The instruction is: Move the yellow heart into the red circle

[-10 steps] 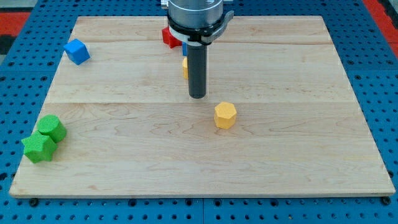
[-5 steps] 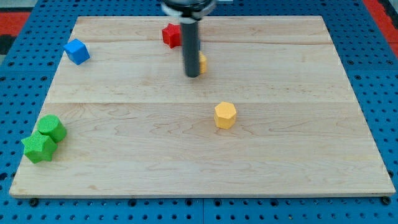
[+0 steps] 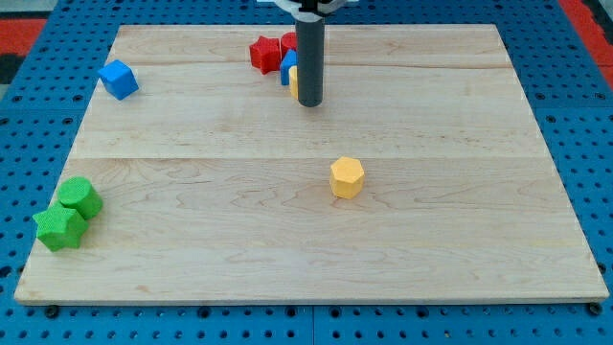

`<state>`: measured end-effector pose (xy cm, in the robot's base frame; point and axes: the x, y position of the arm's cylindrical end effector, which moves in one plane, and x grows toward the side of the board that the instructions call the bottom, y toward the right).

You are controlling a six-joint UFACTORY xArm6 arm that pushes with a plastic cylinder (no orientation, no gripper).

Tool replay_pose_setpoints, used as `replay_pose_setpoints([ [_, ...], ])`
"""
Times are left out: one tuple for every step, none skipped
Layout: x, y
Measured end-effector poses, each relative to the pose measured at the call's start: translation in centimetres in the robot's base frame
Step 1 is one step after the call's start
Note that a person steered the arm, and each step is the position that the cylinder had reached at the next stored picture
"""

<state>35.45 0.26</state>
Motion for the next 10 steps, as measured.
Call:
replay_pose_setpoints([
  [-0.7,-2.9],
  [-2.9,-2.4],
  [-3.9,3.9],
  [-4.0,3.8],
  [-4.0,9.9],
  [-5.0,14.4],
  [-8.4,9.6],
  [-9.1,4.1],
  [-7.9,7.9],
  [-4.5,8.3],
])
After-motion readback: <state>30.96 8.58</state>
